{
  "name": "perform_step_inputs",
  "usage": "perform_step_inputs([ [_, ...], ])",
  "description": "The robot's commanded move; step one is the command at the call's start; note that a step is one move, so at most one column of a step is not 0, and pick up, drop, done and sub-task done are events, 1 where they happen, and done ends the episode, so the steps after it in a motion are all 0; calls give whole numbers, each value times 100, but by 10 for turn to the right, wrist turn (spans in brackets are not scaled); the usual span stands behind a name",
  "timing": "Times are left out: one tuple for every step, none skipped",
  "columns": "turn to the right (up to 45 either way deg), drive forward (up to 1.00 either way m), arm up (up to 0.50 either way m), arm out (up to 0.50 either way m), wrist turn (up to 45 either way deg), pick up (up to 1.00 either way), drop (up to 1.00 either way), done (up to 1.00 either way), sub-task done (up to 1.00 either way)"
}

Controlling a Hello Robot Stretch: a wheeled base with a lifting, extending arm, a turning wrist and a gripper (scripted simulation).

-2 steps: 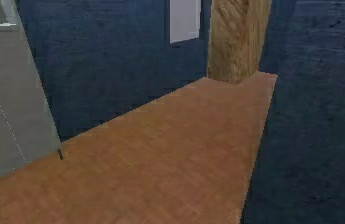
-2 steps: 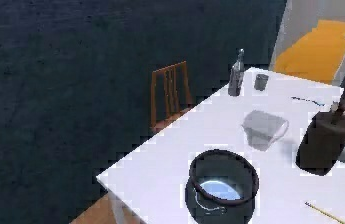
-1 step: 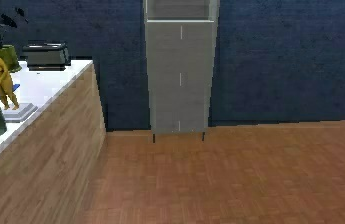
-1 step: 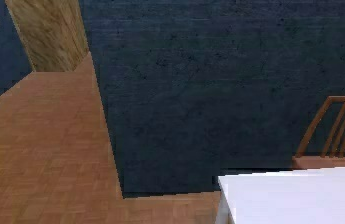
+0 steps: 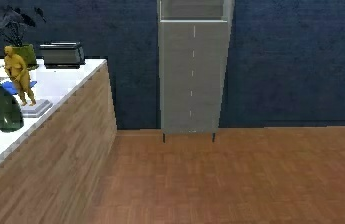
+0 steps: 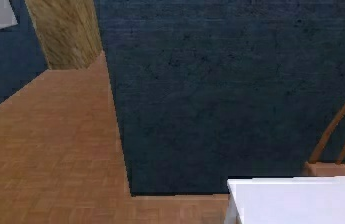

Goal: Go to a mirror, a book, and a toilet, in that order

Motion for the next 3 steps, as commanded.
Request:
perform_step_inputs([
  [0, 25, 0, 0, 0, 0, 0, 0, 0],
  [-450, 0, 0, 0, 0, 0, 0, 0, 0],
  [-60, 0, 0, 0, 0, 0, 0, 0, 0],
])
